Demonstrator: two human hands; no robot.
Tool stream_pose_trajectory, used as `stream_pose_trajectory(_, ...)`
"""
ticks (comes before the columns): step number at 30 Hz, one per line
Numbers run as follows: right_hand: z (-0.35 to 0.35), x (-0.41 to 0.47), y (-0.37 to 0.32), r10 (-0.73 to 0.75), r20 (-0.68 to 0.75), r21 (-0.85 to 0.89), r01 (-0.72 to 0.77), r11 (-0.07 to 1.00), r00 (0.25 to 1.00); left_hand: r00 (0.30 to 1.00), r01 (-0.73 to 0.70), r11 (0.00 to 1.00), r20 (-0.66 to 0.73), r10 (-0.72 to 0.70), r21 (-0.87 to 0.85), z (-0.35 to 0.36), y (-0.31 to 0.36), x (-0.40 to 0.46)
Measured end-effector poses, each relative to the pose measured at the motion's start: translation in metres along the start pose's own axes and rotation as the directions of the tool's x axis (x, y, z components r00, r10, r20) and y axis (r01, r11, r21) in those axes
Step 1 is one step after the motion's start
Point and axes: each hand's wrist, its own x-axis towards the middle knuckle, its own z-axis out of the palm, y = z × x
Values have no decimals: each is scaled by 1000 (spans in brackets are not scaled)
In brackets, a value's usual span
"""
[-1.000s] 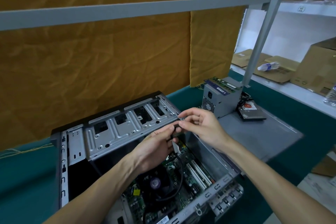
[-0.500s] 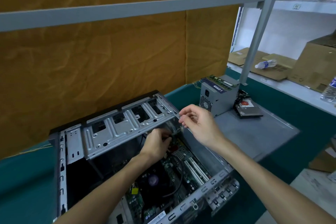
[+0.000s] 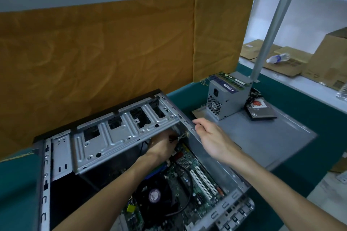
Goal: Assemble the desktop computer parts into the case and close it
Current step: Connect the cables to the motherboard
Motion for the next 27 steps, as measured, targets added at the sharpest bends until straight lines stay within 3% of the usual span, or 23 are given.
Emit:
stream_pose_trajectory(7,-1,-2,-3,2,-25,-17,-2,1000,1000,1000,-7,997,-24,9,82,3,5,2)
stream_pose_trajectory(17,-1,-6,-7,7,-34,-12,-8,1000,999,992,-8,997,-126,-2,-73,10,2,-2)
stream_pose_trajectory(27,0,-7,-10,15,-36,-26,-16,1000,999,995,-15,996,-104,5,-87,13,0,-4)
